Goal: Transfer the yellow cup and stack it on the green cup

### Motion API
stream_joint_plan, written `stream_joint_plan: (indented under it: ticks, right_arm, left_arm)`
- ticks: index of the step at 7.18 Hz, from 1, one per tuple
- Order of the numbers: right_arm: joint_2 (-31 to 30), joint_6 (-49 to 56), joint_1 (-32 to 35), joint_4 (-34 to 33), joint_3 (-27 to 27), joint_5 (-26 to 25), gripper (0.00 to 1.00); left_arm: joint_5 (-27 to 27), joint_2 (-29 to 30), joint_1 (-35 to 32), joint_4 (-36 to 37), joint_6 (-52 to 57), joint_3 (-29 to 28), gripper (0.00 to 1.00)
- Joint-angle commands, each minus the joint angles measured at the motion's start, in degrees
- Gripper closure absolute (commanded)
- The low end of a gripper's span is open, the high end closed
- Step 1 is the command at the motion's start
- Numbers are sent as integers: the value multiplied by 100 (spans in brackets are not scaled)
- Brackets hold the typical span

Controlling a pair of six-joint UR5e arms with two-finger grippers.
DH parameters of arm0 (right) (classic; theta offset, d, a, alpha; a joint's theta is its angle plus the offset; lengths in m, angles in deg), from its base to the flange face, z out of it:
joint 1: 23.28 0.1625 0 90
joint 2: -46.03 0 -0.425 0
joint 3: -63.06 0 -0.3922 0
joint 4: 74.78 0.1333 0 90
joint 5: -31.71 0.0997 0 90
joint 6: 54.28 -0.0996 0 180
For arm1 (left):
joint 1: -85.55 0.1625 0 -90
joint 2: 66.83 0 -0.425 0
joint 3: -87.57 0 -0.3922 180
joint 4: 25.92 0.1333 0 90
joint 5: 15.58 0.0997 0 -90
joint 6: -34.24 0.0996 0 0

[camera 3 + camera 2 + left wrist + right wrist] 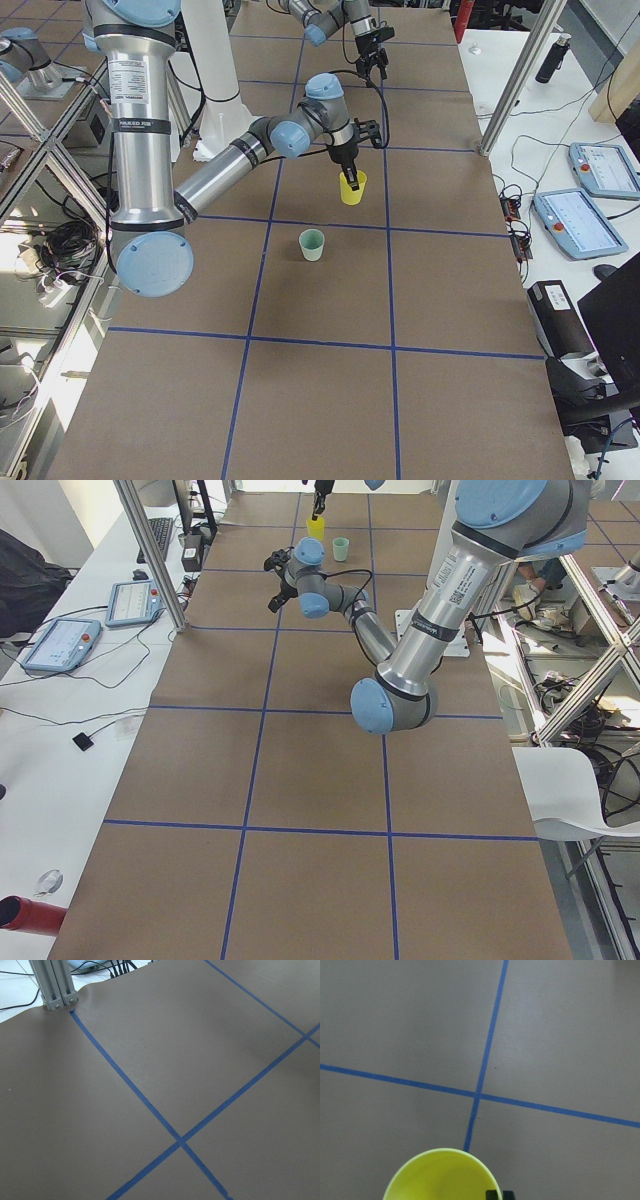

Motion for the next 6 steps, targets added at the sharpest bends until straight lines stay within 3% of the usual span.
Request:
stream_joint_plan:
  ticks: [1,3,6]
  right_arm:
    - [-491,263,-18,-16,80,110,100]
    - [-607,263,-18,-24,10,557,100]
    - [-729,263,-18,-51,-96,709,100]
  left_arm:
    - [0,0,-9,1,-5,-11,0]
    - [0,0,-18,1,-6,-28,0]
    - [0,0,-9,1,-6,-28,0]
